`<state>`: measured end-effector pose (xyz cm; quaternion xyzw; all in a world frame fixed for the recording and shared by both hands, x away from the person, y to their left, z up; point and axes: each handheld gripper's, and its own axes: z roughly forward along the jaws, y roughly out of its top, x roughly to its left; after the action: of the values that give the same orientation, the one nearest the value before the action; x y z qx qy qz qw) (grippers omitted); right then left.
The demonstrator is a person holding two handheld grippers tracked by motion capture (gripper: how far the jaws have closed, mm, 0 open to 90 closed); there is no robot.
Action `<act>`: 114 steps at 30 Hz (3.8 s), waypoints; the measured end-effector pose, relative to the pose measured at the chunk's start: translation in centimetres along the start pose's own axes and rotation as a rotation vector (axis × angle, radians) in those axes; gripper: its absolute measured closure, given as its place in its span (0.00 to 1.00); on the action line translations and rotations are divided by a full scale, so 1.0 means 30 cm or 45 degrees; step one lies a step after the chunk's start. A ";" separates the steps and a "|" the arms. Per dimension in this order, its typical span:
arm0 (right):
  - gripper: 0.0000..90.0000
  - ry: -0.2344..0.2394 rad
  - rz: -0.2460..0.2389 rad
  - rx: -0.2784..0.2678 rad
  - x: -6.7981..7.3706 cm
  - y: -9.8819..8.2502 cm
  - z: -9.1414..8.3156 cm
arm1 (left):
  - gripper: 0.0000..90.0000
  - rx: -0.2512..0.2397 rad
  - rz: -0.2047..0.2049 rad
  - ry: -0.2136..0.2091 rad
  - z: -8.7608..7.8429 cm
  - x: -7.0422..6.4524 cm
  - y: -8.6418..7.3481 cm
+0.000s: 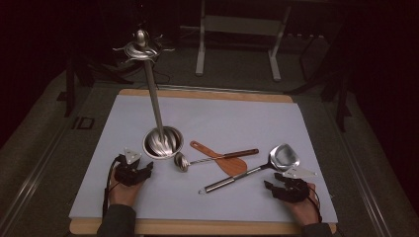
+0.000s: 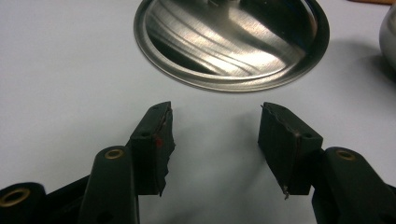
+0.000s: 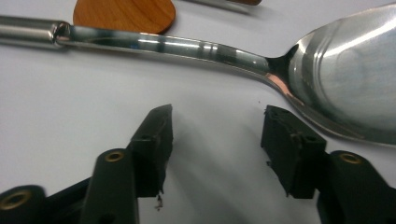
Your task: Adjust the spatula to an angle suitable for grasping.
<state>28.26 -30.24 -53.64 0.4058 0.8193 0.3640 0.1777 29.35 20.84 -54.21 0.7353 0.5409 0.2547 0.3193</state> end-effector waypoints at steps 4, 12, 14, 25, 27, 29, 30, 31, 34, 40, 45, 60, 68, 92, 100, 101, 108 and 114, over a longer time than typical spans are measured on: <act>0.54 0.027 -0.044 0.012 -0.005 0.020 -0.004 | 0.50 0.001 0.000 0.003 0.000 0.000 0.000; 0.74 0.066 -0.212 0.044 0.008 0.135 -0.001 | 0.49 0.004 -0.007 -0.003 0.001 0.003 0.000; 0.90 0.049 -0.256 0.080 0.007 0.168 0.008 | 0.49 0.005 -0.019 -0.007 0.002 0.005 0.000; 1.00 -0.061 -0.284 0.260 -0.080 0.253 0.149 | 0.48 0.010 -0.033 -0.018 0.003 0.010 0.001; 1.00 -0.045 -0.277 0.268 -0.086 0.262 0.168 | 0.48 0.010 -0.034 -0.018 0.003 0.011 0.001; 1.00 -0.026 -0.277 0.285 -0.088 0.268 0.185 | 0.48 0.010 -0.035 -0.019 0.003 0.011 0.001; 1.00 -0.027 -0.289 0.305 -0.091 0.271 0.196 | 0.48 0.011 -0.034 -0.018 0.003 0.011 0.001; 1.00 -0.021 -0.285 0.306 -0.094 0.274 0.198 | 0.48 0.011 -0.035 -0.019 0.003 0.011 0.001; 1.00 -0.026 -0.300 0.356 -0.099 0.282 0.195 | 0.48 0.011 -0.035 -0.019 0.003 0.011 0.001; 1.00 -0.039 -0.258 0.389 -0.106 0.252 0.151 | 0.48 0.010 -0.035 -0.019 0.003 0.011 0.001; 1.00 -0.042 -0.271 0.416 -0.096 0.219 0.107 | 0.48 0.010 -0.035 -0.019 0.003 0.010 0.001; 0.85 0.226 -0.630 0.403 0.056 0.281 0.059 | 0.48 0.013 -0.036 -0.020 0.003 0.011 0.001; 0.82 0.407 -0.937 0.469 0.228 0.372 0.108 | 0.48 0.013 -0.038 -0.021 0.003 0.012 0.001; 0.75 0.551 -1.293 0.907 0.383 0.436 0.276 | 0.48 0.012 -0.040 -0.025 0.003 0.013 0.001; 0.76 0.691 -1.126 0.644 0.379 0.529 0.215 | 0.48 0.012 -0.041 -0.025 0.003 0.013 0.001; 0.76 0.709 -1.101 0.604 0.379 0.543 0.206 | 0.48 0.012 -0.041 -0.025 0.003 0.013 0.001; 0.76 0.804 -0.917 0.314 0.354 0.631 0.146 | 0.48 0.012 -0.041 -0.026 0.003 0.013 0.001; 0.76 0.842 -0.783 0.121 0.334 0.687 0.096 | 0.48 0.011 -0.042 -0.026 0.003 0.013 0.001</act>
<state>34.91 -12.63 -40.26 0.0133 0.9303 0.3664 -0.0125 29.55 21.19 -54.24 0.7303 0.5507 0.2394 0.3257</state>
